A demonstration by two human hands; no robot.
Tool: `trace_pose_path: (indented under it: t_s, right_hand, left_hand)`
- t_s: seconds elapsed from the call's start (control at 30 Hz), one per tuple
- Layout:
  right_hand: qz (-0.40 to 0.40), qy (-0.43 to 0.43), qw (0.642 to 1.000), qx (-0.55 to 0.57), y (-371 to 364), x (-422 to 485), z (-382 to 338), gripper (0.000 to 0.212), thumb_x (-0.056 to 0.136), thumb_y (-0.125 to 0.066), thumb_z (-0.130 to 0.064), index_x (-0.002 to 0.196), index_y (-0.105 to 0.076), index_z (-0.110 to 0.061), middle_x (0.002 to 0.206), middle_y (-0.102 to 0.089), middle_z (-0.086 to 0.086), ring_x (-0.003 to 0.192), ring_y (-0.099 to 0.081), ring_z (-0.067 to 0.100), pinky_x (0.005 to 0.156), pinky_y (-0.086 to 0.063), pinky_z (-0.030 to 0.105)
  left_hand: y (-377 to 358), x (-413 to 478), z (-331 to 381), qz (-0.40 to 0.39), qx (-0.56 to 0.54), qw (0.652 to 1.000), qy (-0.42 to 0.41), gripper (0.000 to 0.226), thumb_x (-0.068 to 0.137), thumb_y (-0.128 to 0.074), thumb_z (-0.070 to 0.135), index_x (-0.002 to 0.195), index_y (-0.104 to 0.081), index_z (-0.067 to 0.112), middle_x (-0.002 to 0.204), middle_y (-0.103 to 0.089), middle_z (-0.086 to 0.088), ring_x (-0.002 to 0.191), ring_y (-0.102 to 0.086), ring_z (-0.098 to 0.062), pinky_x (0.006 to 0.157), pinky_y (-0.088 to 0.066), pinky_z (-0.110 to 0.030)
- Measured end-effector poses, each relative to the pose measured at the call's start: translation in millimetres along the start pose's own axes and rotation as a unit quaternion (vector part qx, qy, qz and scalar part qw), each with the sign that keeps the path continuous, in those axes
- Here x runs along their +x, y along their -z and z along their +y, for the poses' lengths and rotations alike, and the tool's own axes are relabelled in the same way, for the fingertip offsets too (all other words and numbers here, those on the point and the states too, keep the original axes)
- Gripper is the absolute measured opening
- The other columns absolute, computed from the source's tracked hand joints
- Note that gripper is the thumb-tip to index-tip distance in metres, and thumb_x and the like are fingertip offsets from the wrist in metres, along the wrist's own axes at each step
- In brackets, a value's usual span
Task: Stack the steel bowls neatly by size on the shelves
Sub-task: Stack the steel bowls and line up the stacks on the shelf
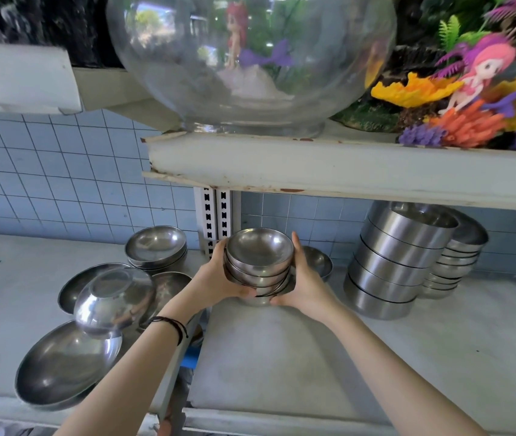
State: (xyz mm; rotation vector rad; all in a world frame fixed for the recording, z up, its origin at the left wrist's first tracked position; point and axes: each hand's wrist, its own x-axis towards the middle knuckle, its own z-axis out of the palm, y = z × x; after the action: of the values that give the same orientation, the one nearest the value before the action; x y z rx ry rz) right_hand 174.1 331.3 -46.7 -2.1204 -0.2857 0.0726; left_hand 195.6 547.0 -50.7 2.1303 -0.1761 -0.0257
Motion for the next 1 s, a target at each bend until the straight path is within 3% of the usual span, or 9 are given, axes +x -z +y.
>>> trace_pose_path:
  t_s: [0.07, 0.23, 0.33, 0.43, 0.57, 0.7, 0.77, 0.87, 1.0]
  right_hand:
    - [0.011, 0.002, 1.000, -0.012, 4, -4, -1, 0.138, 0.070, -0.088, -0.013, 0.152, 0.021, -0.032, 0.147, -0.039, -0.012, 0.130, -0.041, 0.004, 0.093, -0.033, 0.006]
    - [0.039, 0.021, 0.999, -0.020, 21, -6, -12, 0.139, 0.069, -0.089, -0.014, 0.153, 0.019, -0.028, 0.136, -0.038, -0.019, 0.123, -0.039, -0.002, 0.081, -0.030, -0.008]
    - [0.052, 0.025, 0.998, -0.031, 33, -6, -17, 0.141, 0.066, -0.091, -0.022, 0.150, 0.020, -0.040, 0.136, -0.049, -0.016, 0.124, -0.051, 0.007, 0.096, -0.042, 0.015]
    - [0.068, 0.021, 0.997, -0.026, 47, -8, -21, 0.137, 0.069, -0.089, -0.020, 0.152, 0.018, -0.038, 0.129, -0.046, -0.020, 0.117, -0.046, -0.001, 0.090, -0.037, 0.013]
    - [0.097, 0.031, 0.994, -0.028, 65, -4, -17, 0.139, 0.068, -0.091, -0.018, 0.151, 0.018, -0.041, 0.134, -0.041, -0.024, 0.121, -0.040, -0.006, 0.095, -0.037, 0.013]
    - [0.113, 0.021, 0.993, -0.035, 70, 5, -3, 0.139, 0.067, -0.091, -0.015, 0.149, 0.017, -0.047, 0.144, -0.040, -0.017, 0.129, -0.046, 0.004, 0.101, -0.040, 0.018]
    - [0.114, 0.005, 0.993, -0.034, 68, 9, 4, 0.139, 0.069, -0.089, -0.014, 0.151, 0.019, -0.042, 0.146, -0.043, -0.011, 0.128, -0.049, 0.008, 0.097, -0.041, 0.014]
    - [0.121, -0.018, 0.992, -0.021, 62, 12, 13, 0.134, 0.074, -0.083, -0.004, 0.151, 0.021, -0.035, 0.137, -0.039, -0.015, 0.119, -0.045, 0.003, 0.077, -0.035, -0.006]
    - [0.122, -0.045, 0.992, 0.000, 54, 14, 25, 0.131, 0.076, -0.078, 0.003, 0.150, 0.025, -0.033, 0.141, -0.039, -0.011, 0.117, -0.045, 0.004, 0.070, -0.041, -0.002]
  left_hand:
    - [0, -1, 4, -0.005, -0.006, 1.000, -0.005, 0.117, 0.056, -0.092, 0.022, 0.146, -0.019, 0.031, 0.123, -0.053, 0.010, 0.118, -0.052, -0.016, 0.099, -0.045, -0.032]
    - [4, 3, 26, -0.018, -0.015, 1.000, -0.021, 0.125, 0.047, -0.092, 0.033, 0.146, -0.015, 0.035, 0.126, -0.054, 0.007, 0.117, -0.054, -0.017, 0.103, -0.046, -0.039]
    - [4, 8, 39, -0.018, -0.013, 0.999, -0.037, 0.120, 0.054, -0.093, 0.026, 0.146, -0.015, 0.035, 0.123, -0.058, 0.004, 0.114, -0.056, -0.018, 0.103, -0.047, -0.039]
    - [4, 17, 53, -0.033, -0.022, 0.998, -0.055, 0.121, 0.055, -0.093, 0.027, 0.147, -0.015, 0.034, 0.124, -0.058, 0.004, 0.116, -0.056, -0.018, 0.103, -0.046, -0.038]
    - [-4, 34, 70, -0.068, -0.025, 0.995, -0.073, 0.130, 0.042, -0.090, 0.044, 0.147, -0.014, 0.033, 0.128, -0.054, 0.007, 0.119, -0.055, -0.016, 0.103, -0.047, -0.040]
    - [-17, 54, 74, -0.092, -0.022, 0.993, -0.064, 0.117, 0.062, -0.090, 0.020, 0.148, -0.013, 0.032, 0.123, -0.052, 0.006, 0.118, -0.053, -0.017, 0.101, -0.046, -0.033]
    - [-22, 62, 71, -0.112, -0.018, 0.992, -0.052, 0.116, 0.062, -0.091, 0.020, 0.147, -0.012, 0.035, 0.123, -0.053, 0.006, 0.116, -0.054, -0.017, 0.099, -0.046, -0.031]
    - [-29, 69, 64, -0.123, -0.022, 0.991, -0.045, 0.124, 0.049, -0.093, 0.033, 0.145, -0.015, 0.037, 0.125, -0.055, 0.005, 0.119, -0.055, -0.017, 0.103, -0.047, -0.042]
    - [-40, 77, 53, -0.131, -0.045, 0.990, -0.040, 0.119, 0.043, -0.091, 0.032, 0.138, -0.019, 0.045, 0.131, -0.051, 0.007, 0.124, -0.051, -0.015, 0.104, -0.047, -0.043]
